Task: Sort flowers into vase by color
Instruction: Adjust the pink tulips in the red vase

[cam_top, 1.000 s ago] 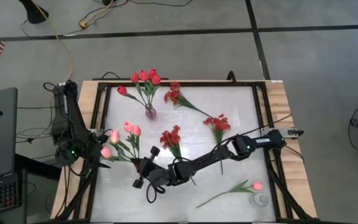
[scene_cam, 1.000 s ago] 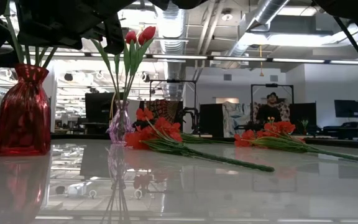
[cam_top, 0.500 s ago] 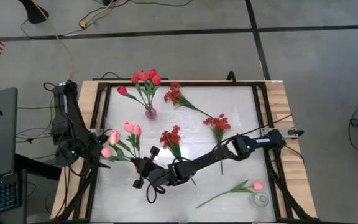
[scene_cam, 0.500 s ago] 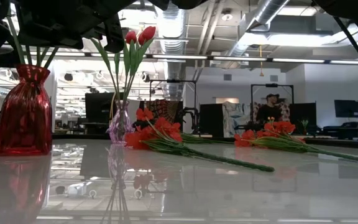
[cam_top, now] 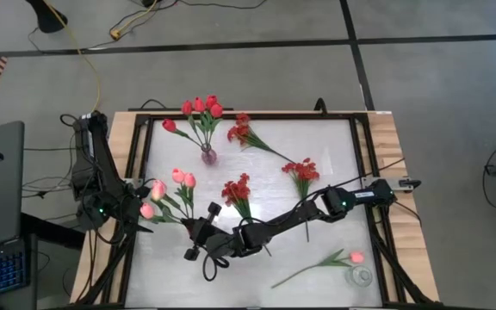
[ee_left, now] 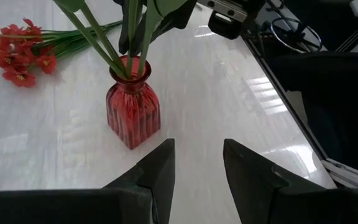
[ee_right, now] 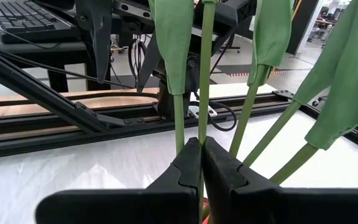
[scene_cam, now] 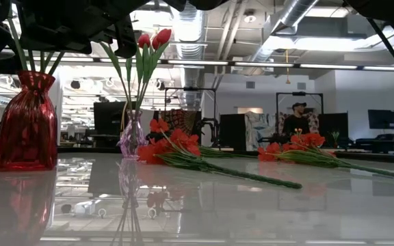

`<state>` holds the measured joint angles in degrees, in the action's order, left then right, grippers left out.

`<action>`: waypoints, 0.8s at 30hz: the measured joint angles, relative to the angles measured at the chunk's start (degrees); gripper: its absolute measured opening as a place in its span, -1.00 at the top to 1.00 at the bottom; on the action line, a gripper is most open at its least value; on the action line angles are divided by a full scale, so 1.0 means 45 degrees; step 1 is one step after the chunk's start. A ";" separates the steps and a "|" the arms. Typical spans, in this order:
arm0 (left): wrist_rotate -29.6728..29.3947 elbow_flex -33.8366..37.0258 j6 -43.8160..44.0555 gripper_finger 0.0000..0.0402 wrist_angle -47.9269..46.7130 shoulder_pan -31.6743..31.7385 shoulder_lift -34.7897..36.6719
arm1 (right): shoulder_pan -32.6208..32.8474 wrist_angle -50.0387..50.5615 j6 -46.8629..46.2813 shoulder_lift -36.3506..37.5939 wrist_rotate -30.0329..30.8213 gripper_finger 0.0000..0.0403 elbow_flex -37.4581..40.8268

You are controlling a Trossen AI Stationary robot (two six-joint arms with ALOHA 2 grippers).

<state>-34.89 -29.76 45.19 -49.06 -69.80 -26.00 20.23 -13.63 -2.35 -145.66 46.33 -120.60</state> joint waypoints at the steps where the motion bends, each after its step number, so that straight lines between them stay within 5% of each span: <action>1: 0.0000 0.0000 0.0000 0.39 0.0004 0.0000 0.0001 | 0.0000 0.0000 0.0000 0.0004 0.0000 0.82 0.0000; 14: 0.0029 0.0005 0.0002 0.39 0.0000 -0.0002 0.0000 | 0.0000 0.0269 0.0262 0.0072 0.0015 0.79 -0.0024; 24: 0.0275 0.0005 -0.0124 0.39 0.0000 -0.0002 0.0002 | 0.0019 0.1895 0.0287 0.0072 0.0068 0.44 -0.0954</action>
<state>-33.66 -29.74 44.63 -49.06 -69.81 -25.99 20.32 -5.10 -1.06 -145.34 46.63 -124.89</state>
